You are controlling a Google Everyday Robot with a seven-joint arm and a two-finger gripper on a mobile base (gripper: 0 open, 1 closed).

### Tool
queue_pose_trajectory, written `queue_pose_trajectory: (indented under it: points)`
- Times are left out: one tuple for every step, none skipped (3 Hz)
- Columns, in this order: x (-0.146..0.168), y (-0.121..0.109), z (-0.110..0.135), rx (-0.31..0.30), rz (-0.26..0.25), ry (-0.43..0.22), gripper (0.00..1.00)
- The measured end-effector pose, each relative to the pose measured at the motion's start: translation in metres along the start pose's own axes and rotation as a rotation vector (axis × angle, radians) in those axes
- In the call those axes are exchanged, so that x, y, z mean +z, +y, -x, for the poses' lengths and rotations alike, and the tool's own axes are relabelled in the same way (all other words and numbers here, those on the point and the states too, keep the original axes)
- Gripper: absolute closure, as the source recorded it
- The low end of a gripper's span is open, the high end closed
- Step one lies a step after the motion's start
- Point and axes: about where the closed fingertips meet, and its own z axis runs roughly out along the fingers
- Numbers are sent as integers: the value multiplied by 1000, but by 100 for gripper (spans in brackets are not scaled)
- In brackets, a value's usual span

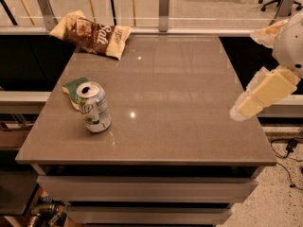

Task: Move 7up can near brown chip bag

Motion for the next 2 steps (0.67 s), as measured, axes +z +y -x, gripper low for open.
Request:
queue_pose_trajectory:
  points:
    - [14, 1, 11, 18, 18, -88, 0]
    - [14, 1, 14, 21, 20, -99, 0]
